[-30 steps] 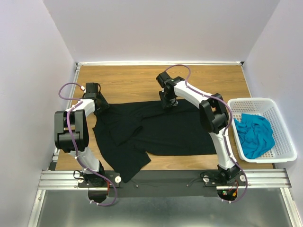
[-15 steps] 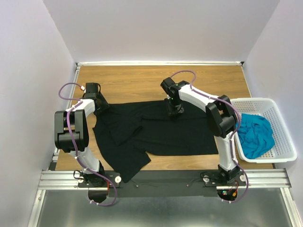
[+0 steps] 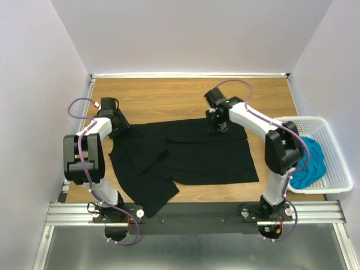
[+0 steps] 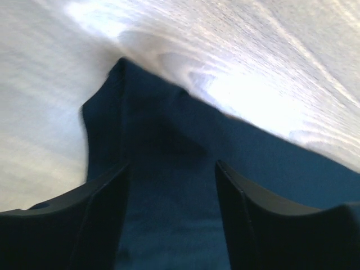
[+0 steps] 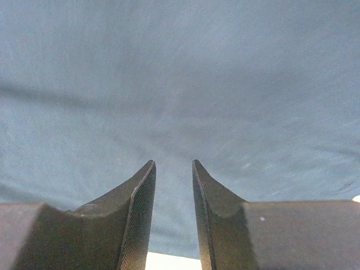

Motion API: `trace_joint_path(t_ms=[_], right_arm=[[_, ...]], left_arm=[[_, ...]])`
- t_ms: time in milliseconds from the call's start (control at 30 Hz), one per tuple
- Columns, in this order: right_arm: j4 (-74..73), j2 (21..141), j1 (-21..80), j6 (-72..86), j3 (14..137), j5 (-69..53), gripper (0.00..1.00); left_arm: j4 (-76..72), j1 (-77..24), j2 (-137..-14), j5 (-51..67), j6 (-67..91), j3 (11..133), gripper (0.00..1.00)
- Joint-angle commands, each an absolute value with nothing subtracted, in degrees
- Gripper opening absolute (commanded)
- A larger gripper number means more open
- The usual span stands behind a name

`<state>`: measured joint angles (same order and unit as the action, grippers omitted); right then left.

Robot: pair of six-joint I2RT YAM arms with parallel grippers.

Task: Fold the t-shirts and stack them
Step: Fold the tshirt

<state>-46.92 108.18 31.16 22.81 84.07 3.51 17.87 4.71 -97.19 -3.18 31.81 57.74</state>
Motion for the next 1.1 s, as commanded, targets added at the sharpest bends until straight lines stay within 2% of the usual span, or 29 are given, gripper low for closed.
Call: trace_joint_path(t_ms=[0,33,200,433,667,1067], right_arm=[[-38.3,104.1,23.6,22.8,81.7,3.1,0.41],[-37.3,103.8,22.2,22.8,80.5,1.2,0.42],[-30.2,103.9,14.7,24.1,77.3,-3.3,0.46],[-24.8,108.0,11.4,25.0,77.4,-3.5,0.46],[-21.1,111.5,10.4,26.6,76.4,-1.9,0.45],[-19.4,117.7,3.4,30.7,73.6,1.0,0.45]], left_arm=[[22.1,4.9,-90.4,-7.2,31.5,59.9,0.71],[22.8,4.9,-88.5,-7.5,31.5,59.8,0.74],[22.8,4.6,-85.0,-9.8,32.1,57.2,0.74],[20.2,4.6,-90.9,-10.7,34.3,56.8,0.57],[18.6,4.7,-100.1,-11.5,35.2,59.8,0.45],[19.6,6.2,-106.2,-11.0,36.8,62.0,0.41]])
